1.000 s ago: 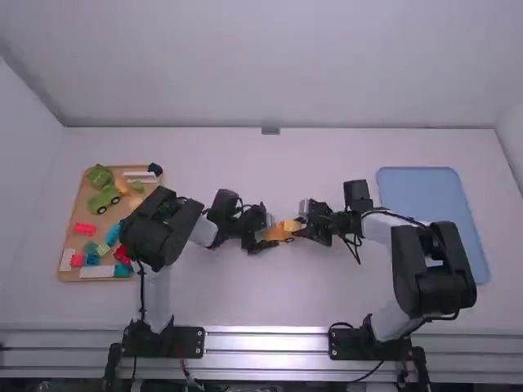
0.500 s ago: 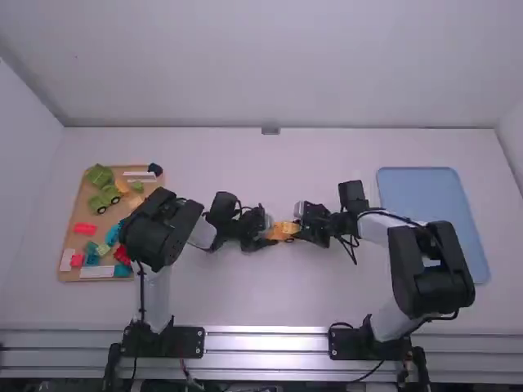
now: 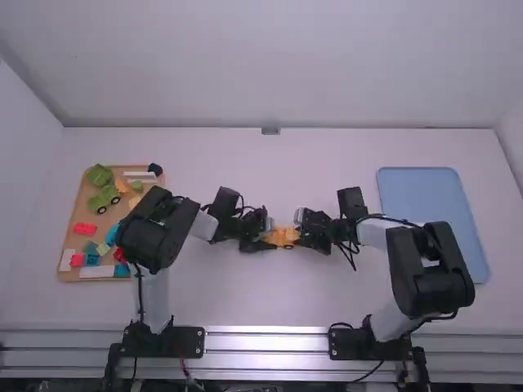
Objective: Assemble lego blocks to make yellow taxi
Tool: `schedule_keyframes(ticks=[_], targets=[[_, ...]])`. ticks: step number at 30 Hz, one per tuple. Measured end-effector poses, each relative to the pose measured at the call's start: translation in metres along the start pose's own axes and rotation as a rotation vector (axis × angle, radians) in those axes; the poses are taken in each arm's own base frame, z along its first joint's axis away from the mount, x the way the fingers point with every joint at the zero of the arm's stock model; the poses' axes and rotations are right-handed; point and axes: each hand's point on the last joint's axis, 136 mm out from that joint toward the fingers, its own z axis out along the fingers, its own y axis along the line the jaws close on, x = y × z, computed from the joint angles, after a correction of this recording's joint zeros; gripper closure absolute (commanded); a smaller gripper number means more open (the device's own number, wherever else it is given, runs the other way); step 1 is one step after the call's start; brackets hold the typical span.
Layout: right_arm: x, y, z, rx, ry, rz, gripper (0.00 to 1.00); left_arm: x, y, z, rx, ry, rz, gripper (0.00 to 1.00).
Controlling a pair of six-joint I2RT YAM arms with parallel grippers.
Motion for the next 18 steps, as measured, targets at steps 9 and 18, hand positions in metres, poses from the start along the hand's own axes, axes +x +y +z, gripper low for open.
schedule_keyframes(ticks=[9, 18], targets=[[0.002, -0.003, 0.004, 0.021, 0.034, -0.029, 0.84, 0.000, -0.004, 0.000, 0.009, -0.007, 0.007, 0.50], [-0.006, -0.002, 0.016, 0.008, 0.016, -0.090, 0.89, 0.001, -0.006, -0.001, -0.007, -0.020, 0.033, 0.51]])
